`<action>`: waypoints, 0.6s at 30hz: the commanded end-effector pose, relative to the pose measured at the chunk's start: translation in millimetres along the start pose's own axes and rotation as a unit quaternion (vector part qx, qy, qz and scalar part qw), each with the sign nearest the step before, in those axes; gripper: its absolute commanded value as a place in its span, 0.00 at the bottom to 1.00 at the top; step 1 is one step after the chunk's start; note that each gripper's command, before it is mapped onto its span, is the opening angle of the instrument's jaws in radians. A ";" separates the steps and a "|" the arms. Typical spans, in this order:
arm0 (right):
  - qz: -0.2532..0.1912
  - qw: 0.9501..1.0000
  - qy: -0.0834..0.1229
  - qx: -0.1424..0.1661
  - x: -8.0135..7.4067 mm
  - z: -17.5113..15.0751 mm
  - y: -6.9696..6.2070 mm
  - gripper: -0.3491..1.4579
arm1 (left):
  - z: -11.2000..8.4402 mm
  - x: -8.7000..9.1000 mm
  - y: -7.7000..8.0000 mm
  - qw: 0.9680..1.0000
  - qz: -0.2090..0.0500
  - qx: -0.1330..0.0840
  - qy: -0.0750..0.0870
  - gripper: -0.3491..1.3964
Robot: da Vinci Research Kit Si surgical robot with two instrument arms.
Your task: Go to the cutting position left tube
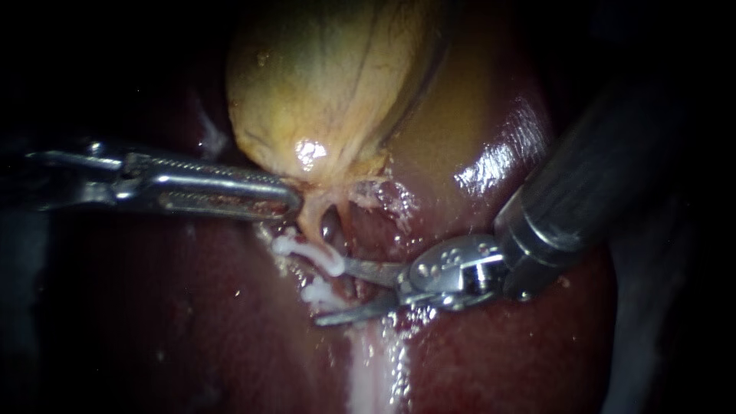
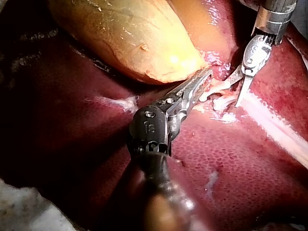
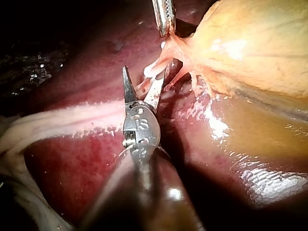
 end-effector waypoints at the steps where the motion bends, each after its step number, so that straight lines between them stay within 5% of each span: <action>1: 0.002 1.000 0.002 0.006 0.1 0.2 0.1 0.98 | 0.0 0.0 0.0 1.000 0.001 0.000 0.000 0.00; 18: 0.025 0.997 0.007 0.067 1.3 4.0 1.9 0.98 | 0.2 0.0 0.1 1.000 0.001 0.001 0.000 0.00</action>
